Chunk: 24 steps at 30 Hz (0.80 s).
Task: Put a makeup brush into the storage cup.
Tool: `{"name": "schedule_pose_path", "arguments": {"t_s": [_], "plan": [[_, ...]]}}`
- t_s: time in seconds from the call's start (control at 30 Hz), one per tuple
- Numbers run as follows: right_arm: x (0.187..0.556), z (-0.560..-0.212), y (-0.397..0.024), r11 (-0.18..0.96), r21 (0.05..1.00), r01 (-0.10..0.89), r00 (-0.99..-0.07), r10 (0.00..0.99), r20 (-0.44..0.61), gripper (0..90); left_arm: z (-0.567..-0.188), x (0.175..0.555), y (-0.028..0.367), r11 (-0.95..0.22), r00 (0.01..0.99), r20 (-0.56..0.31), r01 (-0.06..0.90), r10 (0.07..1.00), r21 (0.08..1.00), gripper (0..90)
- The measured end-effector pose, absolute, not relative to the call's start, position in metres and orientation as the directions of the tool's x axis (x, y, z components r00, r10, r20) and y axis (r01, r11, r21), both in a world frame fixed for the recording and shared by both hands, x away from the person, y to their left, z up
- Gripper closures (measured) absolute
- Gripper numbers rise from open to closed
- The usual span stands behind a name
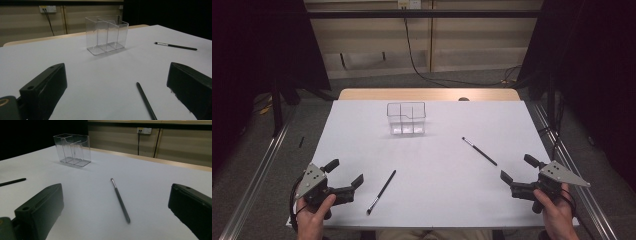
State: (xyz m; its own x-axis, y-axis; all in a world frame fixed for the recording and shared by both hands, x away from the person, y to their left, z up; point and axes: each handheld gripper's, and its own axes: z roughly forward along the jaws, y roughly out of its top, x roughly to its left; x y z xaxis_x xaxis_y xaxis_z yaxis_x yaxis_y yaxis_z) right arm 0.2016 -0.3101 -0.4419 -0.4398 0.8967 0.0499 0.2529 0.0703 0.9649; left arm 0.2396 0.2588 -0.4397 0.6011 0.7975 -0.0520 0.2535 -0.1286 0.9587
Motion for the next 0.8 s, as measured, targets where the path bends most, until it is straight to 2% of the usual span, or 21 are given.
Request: {"name": "schedule_pose_path", "arguments": {"t_s": [0.8], "plan": [[0.2045,-0.4401,-0.3037,0.086,0.966,0.244,-0.479,0.877,0.043,0.0,-0.4325,0.2324,0.2511,-0.154,0.651,-0.042,0.241,0.758,0.958,2.6]]}}
